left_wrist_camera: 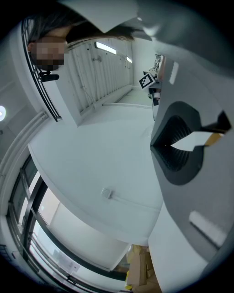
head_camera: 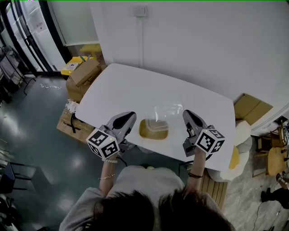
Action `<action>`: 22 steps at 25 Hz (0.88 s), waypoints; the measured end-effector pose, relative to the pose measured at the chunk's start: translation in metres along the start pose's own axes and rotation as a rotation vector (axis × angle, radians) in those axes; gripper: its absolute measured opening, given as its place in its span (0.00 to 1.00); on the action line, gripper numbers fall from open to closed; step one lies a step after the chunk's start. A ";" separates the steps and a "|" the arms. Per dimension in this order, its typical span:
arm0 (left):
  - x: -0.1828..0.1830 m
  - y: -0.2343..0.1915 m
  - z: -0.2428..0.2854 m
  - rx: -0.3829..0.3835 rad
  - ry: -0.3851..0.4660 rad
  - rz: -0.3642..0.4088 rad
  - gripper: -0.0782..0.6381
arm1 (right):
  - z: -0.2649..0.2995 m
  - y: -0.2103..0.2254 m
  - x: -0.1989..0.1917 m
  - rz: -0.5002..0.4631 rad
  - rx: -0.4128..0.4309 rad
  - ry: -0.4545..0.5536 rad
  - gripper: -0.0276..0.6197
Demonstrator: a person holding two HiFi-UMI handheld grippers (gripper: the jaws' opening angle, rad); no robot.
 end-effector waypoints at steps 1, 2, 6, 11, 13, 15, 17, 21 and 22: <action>0.000 0.000 0.001 0.001 -0.001 -0.001 0.10 | 0.000 0.001 0.000 0.001 0.001 -0.001 0.09; -0.001 -0.001 0.001 0.002 -0.001 -0.001 0.10 | 0.001 0.001 0.000 0.003 0.003 -0.001 0.09; -0.001 -0.001 0.002 0.005 -0.001 -0.003 0.10 | 0.002 0.002 -0.001 0.003 0.008 -0.004 0.09; -0.003 -0.001 0.001 0.009 0.001 -0.006 0.10 | 0.002 0.003 -0.002 0.002 0.011 -0.009 0.09; -0.003 -0.001 0.002 0.008 0.001 -0.005 0.10 | 0.003 0.004 -0.002 0.001 0.010 -0.009 0.09; -0.003 -0.001 0.003 0.007 0.000 -0.004 0.10 | 0.003 0.004 -0.002 0.001 0.011 -0.009 0.09; -0.003 0.000 0.003 0.007 0.001 -0.004 0.10 | 0.003 0.004 -0.001 0.000 0.011 -0.009 0.09; -0.001 0.000 0.003 0.005 0.003 -0.003 0.10 | 0.004 0.004 0.000 0.000 0.010 -0.012 0.09; -0.001 0.000 0.003 0.005 0.004 -0.003 0.10 | 0.004 0.004 -0.001 0.000 0.010 -0.012 0.09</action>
Point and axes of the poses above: the fingertips, and each gripper's own axes: z forward along the fingers, y to its right, x out of its top, the point moved 6 cm from there along -z, backward along the fingers, and after that the axes turned 14 degrees about -z, right-handed, at the moved point
